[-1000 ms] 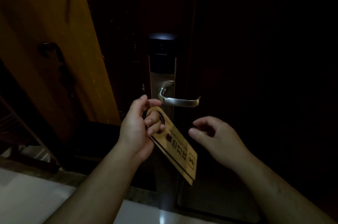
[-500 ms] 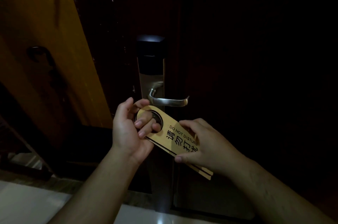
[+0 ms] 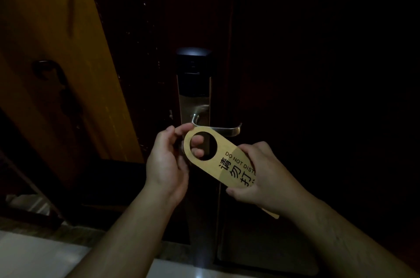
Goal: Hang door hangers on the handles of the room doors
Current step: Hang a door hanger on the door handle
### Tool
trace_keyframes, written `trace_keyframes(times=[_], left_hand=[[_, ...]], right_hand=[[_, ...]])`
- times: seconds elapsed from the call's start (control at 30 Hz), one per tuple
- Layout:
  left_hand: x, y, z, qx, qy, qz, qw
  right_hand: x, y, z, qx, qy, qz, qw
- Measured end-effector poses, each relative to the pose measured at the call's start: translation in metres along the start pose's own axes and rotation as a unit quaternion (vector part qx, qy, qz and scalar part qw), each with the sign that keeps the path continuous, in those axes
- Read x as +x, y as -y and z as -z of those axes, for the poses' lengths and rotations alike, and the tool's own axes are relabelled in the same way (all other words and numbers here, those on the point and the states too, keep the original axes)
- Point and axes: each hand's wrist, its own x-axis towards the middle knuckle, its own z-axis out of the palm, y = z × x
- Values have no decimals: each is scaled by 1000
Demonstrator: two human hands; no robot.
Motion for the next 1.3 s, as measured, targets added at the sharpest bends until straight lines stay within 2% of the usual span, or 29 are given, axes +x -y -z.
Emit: trace_keyframes(times=[0.3, 0.43, 0.57, 0.73, 0.83, 1.1, 1.3], left_hand=[[9, 1, 12, 34, -39, 14, 999], [17, 2, 17, 16, -36, 14, 999], [23, 4, 24, 12, -32, 14, 999], [29, 10, 29, 31, -32, 23, 999], [29, 12, 32, 51, -27, 33, 998], [39, 8, 45, 83, -25, 39, 995], [46, 1, 64, 101, -46, 41, 993]], right_hand=[[11, -19, -9, 93, -103, -22, 990], [20, -32, -19, 181, -109, -60, 976], [26, -41, -28, 210, -93, -76, 970], [30, -47, -41, 204, -40, -85, 975], [33, -43, -47, 158, -17, -78, 984], [51, -14, -67, 100, -12, -82, 992], [65, 9, -82, 98, -14, -99, 990]])
